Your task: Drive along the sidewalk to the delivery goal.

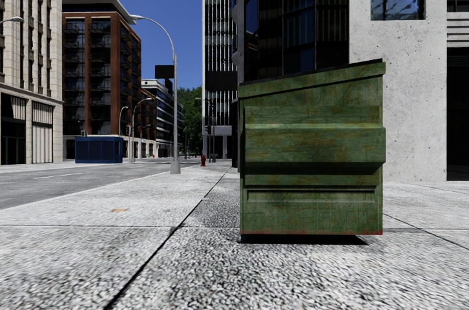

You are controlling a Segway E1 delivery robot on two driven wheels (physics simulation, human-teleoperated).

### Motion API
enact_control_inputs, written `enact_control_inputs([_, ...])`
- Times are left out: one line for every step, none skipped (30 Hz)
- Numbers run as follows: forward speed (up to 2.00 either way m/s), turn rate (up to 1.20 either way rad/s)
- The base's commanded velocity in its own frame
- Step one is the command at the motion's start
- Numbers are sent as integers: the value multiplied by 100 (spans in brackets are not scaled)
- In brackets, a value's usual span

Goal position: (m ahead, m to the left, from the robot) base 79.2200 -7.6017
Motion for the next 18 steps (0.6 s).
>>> enact_control_inputs([0,0])
enact_control_inputs([0,0])
enact_control_inputs([0,0])
enact_control_inputs([0,0])
enact_control_inputs([0,0])
enact_control_inputs([0,0])
enact_control_inputs([0,0])
enact_control_inputs([0,0])
enact_control_inputs([0,0])
enact_control_inputs([0,0])
enact_control_inputs([0,0])
enact_control_inputs([0,0])
enact_control_inputs([0,0])
enact_control_inputs([0,0])
enact_control_inputs([0,0])
enact_control_inputs([0,0])
enact_control_inputs([0,0])
enact_control_inputs([0,0])
